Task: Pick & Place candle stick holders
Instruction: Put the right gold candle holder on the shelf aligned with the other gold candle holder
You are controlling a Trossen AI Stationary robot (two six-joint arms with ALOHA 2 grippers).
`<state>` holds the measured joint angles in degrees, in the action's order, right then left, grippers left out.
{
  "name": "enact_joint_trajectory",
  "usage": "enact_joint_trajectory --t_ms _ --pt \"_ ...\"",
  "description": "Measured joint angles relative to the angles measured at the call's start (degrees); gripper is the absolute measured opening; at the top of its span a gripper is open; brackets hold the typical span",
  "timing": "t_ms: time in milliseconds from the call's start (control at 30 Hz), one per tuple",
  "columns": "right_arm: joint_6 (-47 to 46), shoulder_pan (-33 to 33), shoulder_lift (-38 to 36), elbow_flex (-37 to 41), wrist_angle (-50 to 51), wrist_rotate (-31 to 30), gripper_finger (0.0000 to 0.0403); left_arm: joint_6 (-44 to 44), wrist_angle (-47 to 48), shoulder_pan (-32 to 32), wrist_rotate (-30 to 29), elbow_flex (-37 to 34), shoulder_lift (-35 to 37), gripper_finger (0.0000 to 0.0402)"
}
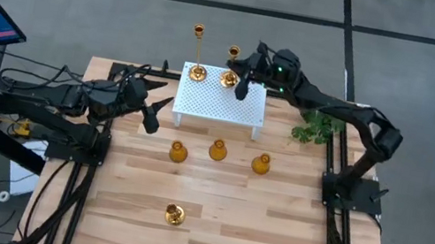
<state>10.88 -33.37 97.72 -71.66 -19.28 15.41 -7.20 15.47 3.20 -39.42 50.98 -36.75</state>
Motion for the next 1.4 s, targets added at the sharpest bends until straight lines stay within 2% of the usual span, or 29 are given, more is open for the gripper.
enact_joint_trajectory --t_ms 267,467,933,1167,1400 --pt "-1.2 -3.3 1.0 -0.4 -2.8 3.7 0.0028 0.0 -0.1 0.0 0.0 0.0 0.0 0.0214" --pt "-0.3 -3.8 1.2 -0.4 -3.4 3.9 0.0021 0.0 -0.2 0.0 0.0 0.0 0.0 0.0214" --pt "-3.5 -3.8 9.3 -4.9 -6.1 5.6 0.0028 0.0 -0.4 -0.2 0.0 0.0 0.0 0.0214" --pt "-3.0 -4.2 9.5 -5.1 -5.0 5.7 0.002 0.0 -0.5 -0.2 0.0 0.0 0.0 0.0214" --pt "-3.0 -4.3 9.5 -5.1 -5.0 5.7 0.0031 0.0 -0.5 -0.2 0.0 0.0 0.0 0.0214"
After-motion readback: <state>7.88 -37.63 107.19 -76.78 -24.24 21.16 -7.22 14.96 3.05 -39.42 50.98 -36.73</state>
